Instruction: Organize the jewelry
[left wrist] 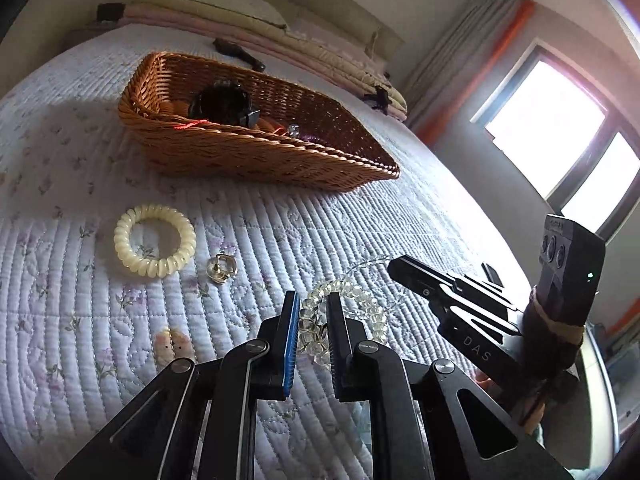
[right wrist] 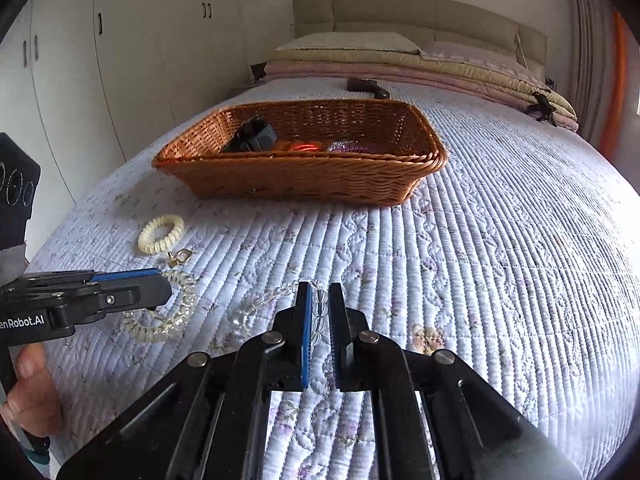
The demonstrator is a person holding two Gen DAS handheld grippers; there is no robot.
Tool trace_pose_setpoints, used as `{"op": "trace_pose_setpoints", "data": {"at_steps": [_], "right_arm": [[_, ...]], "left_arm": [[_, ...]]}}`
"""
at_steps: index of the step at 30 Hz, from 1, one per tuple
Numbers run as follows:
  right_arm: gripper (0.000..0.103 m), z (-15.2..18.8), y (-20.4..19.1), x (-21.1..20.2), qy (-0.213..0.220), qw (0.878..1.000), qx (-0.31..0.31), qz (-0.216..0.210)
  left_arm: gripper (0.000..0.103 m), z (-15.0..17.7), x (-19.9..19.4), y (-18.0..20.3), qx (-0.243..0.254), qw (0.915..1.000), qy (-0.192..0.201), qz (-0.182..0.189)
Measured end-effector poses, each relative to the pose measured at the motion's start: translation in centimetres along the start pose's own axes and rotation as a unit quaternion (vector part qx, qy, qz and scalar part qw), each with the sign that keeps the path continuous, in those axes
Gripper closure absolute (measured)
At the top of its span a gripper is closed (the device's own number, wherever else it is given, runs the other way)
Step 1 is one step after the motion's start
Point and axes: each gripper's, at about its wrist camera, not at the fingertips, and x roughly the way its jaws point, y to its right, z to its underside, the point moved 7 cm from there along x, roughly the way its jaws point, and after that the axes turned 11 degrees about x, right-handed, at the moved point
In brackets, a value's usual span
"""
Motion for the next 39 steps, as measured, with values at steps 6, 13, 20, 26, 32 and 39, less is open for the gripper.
{"op": "trace_pose_setpoints", "data": {"at_steps": [6,13,20,26,32,39], "right_arm": [[0.093,-0.1,0.0,0.1,-0.005,1.000,0.006,-0.007],[0.093,0.1,0.2,0.2,-0.008,1.000,0.012,-0.010],[0.093,0.1,0.3,0.5,-0.013,1.000,0.020,-0.011],[0.093,-0.1,0.6,0.5,-0.015,0.999,0.031,-0.020],[0.093,-0.1,0.7,0.3,-0.011,0.999,0.034,-0.026],[0.093,-0.3,0.6,-0.5,0.006,0.999,0.035,-0.031]], "left_arm": [[0.089,1.5,0.6,-1.1,-0.026,0.9984,-0.036,0.036],[0.089,1.9,0.5,-2.5,-0.047,0.9980,-0.040,0.017],[0.089,2.0,0.9,-2.4,-0.029,0.9983,-0.044,-0.025],[0.087,1.4,2.2,-0.6,0.040,0.9926,-0.078,-0.084],[0.090,1.2,3.2,1.2,0.124,0.9748,-0.101,-0.156],[0.093,-0.1,-0.1,0.3,0.047,0.9969,-0.023,-0.059]]}}
